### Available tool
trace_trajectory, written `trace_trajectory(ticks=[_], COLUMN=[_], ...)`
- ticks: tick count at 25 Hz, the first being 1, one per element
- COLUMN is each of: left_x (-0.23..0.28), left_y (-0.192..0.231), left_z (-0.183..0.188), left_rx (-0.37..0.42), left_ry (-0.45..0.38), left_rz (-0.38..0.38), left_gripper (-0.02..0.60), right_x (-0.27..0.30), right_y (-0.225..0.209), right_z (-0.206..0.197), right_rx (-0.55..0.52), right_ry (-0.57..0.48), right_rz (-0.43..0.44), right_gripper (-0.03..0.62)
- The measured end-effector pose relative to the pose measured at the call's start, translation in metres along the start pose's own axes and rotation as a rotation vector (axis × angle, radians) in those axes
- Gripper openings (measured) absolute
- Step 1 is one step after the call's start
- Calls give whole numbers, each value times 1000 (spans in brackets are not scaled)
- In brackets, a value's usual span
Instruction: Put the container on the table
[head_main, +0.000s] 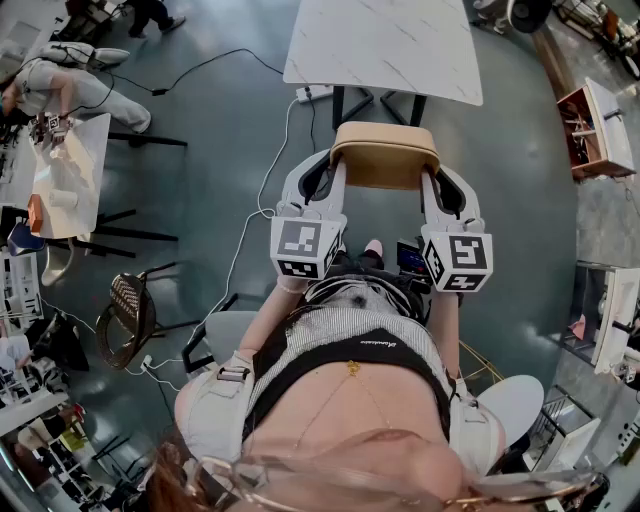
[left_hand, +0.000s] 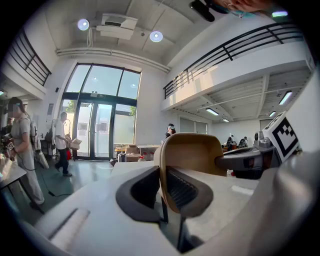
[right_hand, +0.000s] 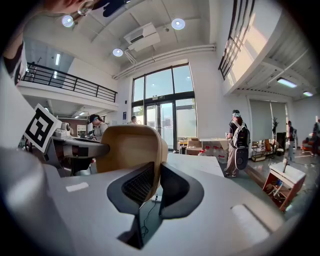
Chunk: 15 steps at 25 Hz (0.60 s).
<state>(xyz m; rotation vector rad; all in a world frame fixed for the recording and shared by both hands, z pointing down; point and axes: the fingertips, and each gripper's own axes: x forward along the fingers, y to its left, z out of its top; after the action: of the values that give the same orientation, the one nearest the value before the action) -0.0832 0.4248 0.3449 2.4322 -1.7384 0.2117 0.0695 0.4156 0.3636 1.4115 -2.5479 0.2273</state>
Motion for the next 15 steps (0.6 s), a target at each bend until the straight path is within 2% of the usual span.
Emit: trace_trajectory(ticks=[15], left_x=[12], left_y=[-6], left_z=[-5], left_rx=[-13], left_ry=[-3], left_rz=[40], left_gripper=[35], right_x=[6], right_y=[-14], right_z=[-5], right_rx=[-6], right_ry=[-24], right_rz=[37], right_gripper=[71])
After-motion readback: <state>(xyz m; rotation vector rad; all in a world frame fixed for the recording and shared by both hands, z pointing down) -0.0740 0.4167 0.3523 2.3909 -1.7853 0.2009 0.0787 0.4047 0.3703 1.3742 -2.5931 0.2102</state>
